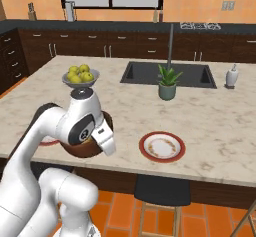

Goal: Pick the chicken drumstick and garlic from their plates and place them in the bowl. Then put the bowl in the fridge.

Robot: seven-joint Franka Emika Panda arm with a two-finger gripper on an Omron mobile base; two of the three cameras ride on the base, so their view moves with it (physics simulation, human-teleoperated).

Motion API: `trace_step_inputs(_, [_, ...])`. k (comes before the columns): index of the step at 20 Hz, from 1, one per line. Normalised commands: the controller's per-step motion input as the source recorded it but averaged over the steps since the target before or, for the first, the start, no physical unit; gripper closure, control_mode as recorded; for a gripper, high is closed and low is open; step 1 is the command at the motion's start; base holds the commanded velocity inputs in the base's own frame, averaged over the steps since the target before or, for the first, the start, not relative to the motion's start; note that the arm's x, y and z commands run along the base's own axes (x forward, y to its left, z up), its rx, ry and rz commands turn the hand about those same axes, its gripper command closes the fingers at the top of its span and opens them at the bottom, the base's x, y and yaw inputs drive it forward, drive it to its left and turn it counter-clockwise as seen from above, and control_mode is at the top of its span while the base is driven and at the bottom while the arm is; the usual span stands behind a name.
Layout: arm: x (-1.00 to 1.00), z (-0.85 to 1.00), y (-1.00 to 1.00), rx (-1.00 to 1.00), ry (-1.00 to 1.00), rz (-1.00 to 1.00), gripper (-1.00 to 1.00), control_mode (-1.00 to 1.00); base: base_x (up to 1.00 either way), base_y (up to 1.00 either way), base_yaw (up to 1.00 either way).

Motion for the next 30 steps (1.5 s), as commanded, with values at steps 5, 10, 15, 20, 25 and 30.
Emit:
trace_step_inputs(5, [0.00,-0.02,0.29,0.00,0.02,0.01,1.00,1.00,0.00,0.00,0.00])
trace_step_inputs(10, [0.00,0.00,0.00,0.00,0.00,0.00,1.00,1.00,-0.85,-0.02,0.01])
trace_step_inputs(15, [0.00,0.00,0.00,0.00,0.00,0.00,1.00,1.00,-0.89,-0.08,-0.16])
trace_step_inputs(20, [0.00,0.00,0.00,0.00,0.00,0.00,1.00,1.00,-0.28,-0.01,-0.58])
trace_step_inputs(25, [0.00,0.00,0.00,0.00,0.00,0.00,1.00,1.00,0.00,0.00,-0.78])
trace_step_inputs(30, [0.00,0.00,0.00,0.00,0.00,0.00,1.00,1.00,0.11,0.00,-0.61])
